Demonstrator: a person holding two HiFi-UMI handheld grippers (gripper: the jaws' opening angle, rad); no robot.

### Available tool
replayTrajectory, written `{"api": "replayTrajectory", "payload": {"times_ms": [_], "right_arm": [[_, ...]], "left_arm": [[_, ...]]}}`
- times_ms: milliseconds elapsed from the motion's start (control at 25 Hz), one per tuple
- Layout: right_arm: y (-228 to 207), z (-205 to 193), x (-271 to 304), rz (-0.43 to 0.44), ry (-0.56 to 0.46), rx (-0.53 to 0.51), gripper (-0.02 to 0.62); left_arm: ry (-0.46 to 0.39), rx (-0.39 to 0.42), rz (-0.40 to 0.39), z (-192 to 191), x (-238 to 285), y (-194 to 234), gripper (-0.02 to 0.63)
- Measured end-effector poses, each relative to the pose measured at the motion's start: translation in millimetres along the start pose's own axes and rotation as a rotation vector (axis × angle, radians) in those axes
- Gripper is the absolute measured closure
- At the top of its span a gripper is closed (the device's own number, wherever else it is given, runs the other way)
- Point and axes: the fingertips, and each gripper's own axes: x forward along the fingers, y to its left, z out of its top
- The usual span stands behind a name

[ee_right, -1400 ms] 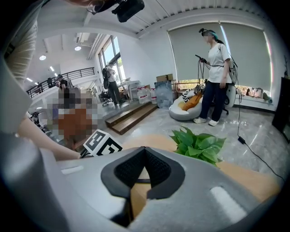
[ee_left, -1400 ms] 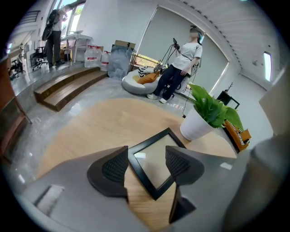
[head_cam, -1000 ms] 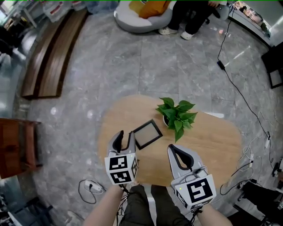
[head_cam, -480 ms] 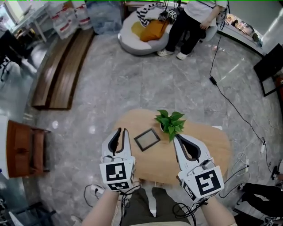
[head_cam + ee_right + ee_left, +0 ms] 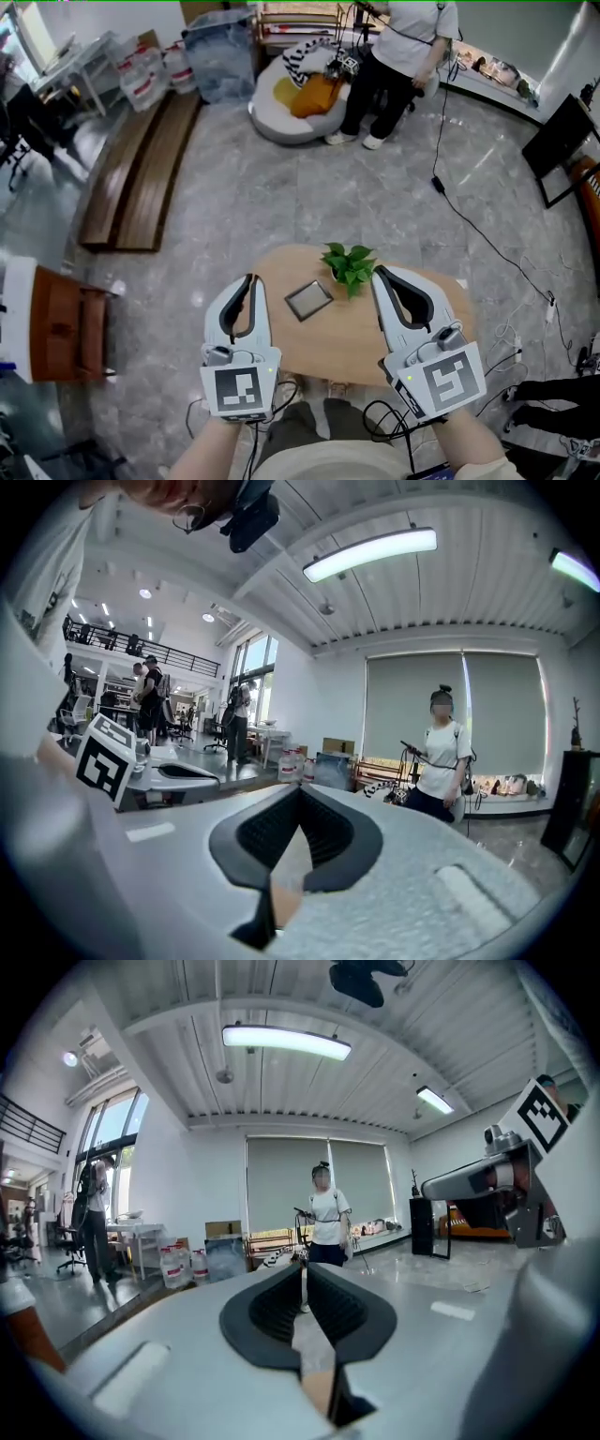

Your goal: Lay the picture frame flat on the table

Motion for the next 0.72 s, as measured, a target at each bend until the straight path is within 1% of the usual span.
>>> {"api": "replayTrajectory", "payload": {"times_ms": [80,160,320,520,720], "right_arm": [[1.1,18.6,-10.9,-0.001,-0.027,-0.016,0.594],[2.8,34.7,-21.1,-0.002,-0.051,-0.031,0.594],[8.8,61.7,-40.2,-0.005,-0.099,-0.046,0.594],[22.2,77.5,-60.4,-0.001,-0.144,-0.049,0.594],[33.9,80.7,-75.7,-0.019,-0.172,-0.057,0.594]], "left_arm": [[-0.037,0.021,-0.004,22.6,-11.1,-3.5,0.585],[-0.07,0.052,-0.014,41.7,-20.3,-7.5,0.586],[-0.105,0.087,-0.035,67.2,-38.1,-14.1,0.586],[-0.113,0.139,-0.045,80.1,-62.2,-20.8,0.586],[-0.112,0.146,-0.051,84.0,-79.2,-25.3,0.586]]}}
